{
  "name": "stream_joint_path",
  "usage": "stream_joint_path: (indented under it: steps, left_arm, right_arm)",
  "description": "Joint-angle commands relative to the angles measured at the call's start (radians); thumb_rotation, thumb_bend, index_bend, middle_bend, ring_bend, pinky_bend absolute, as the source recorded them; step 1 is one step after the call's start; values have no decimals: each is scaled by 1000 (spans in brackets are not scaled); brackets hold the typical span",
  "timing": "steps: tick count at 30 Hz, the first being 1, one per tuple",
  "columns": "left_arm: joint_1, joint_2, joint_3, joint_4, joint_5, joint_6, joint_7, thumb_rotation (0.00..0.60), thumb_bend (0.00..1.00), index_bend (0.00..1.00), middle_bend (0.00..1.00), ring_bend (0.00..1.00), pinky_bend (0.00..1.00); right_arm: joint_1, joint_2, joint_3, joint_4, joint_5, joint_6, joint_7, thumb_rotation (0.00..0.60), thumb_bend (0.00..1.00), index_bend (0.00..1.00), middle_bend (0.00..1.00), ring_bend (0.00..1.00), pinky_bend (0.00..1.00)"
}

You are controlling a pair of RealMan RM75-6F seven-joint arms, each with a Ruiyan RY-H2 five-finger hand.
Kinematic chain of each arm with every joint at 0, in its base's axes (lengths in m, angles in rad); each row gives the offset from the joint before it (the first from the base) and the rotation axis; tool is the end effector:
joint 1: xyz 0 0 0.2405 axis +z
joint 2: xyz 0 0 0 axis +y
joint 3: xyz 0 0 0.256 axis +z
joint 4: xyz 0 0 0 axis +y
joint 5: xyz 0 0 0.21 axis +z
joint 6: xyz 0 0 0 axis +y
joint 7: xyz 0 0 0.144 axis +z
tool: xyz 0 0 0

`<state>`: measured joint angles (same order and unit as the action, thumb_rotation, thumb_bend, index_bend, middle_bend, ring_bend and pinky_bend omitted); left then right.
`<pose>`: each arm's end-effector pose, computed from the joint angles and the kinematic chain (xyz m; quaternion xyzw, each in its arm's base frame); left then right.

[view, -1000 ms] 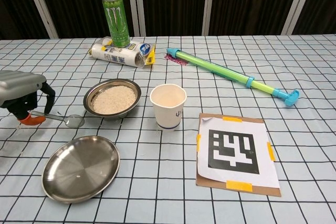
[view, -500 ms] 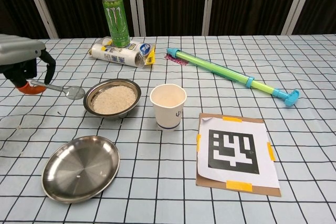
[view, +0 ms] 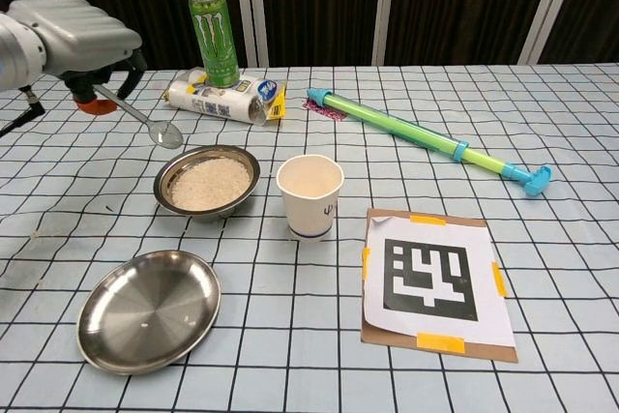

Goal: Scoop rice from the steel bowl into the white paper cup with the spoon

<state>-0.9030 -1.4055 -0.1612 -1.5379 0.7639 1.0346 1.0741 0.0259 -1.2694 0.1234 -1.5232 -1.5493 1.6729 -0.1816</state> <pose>-0.1417 0.3889 0.0394 -0.7853 -0.1496 -0.1695 0.5763 -0.3041 -0.1741 0.1522 0.5547 -0.2875 0.4122 0.6631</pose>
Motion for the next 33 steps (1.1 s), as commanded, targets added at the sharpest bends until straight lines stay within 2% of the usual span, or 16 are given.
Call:
stream_joint_path:
  steps: [1,14,18,26,33]
  left_arm:
    - [-49,-51,22,60,21,-11,62,600,555,561,993,1000,1000]
    - [-137,-134,96,194,113,-45,195,600,557,561,994,1000,1000]
    - [-155,-140,138,227,165,-56,243,600,558,560,994,1000,1000]
    - [-182,-143,182,262,247,-88,264,600,559,560,994,1000,1000]
    - [-186,-155,194,277,277,-104,252,600,559,560,994,1000,1000]
  right_arm:
    - [-1,-1,0,1,-1,2,0,600,383,0,0,0,0]
    - [-2,-5,1,6,-5,9,3,600,383,0,0,0,0]
    - [-3,-6,1,7,-6,10,4,600,383,0,0,0,0]
    - [-3,-7,2,8,-5,11,4,600,383,0,0,0,0]
    - [-3,-8,2,7,-6,11,4,600,383,0,0,0,0]
